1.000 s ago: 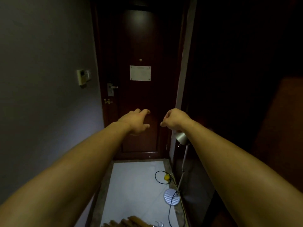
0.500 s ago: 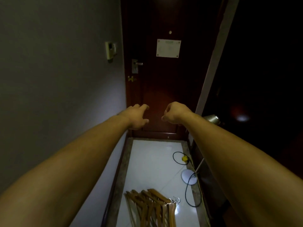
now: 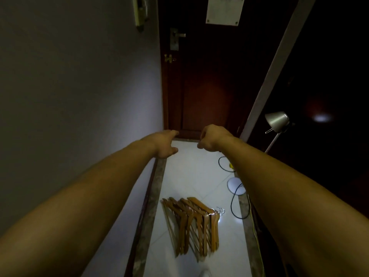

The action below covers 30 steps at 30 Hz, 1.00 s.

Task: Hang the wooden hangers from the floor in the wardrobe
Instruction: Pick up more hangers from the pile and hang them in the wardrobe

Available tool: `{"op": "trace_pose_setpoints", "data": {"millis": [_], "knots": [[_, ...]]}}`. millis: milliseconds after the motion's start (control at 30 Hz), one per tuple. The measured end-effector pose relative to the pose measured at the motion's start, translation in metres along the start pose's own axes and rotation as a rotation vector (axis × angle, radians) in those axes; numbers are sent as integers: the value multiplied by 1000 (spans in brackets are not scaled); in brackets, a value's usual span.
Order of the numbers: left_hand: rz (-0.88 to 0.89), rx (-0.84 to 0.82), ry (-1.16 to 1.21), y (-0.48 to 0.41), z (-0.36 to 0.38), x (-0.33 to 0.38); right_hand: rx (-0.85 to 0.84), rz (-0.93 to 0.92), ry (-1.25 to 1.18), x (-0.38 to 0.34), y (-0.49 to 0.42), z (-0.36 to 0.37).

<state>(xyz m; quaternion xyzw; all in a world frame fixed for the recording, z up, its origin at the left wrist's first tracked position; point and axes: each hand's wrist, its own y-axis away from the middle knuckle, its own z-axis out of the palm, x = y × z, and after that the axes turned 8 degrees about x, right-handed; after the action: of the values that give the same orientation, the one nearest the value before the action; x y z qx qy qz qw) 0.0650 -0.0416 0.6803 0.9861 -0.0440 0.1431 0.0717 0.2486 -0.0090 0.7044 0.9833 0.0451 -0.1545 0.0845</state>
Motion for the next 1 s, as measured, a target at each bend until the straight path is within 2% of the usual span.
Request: {"op": "trace_pose_setpoints", "data": {"millis": [133, 467, 1000], "knots": [[-21, -56, 32, -11, 23, -6, -72, -25, 111, 15, -16, 29], [-69, -131, 72, -56, 70, -1, -159, -57, 161, 48, -66, 71], [-165, -375, 124, -106, 175, 13, -418, 19, 80, 130, -115, 158]]}}
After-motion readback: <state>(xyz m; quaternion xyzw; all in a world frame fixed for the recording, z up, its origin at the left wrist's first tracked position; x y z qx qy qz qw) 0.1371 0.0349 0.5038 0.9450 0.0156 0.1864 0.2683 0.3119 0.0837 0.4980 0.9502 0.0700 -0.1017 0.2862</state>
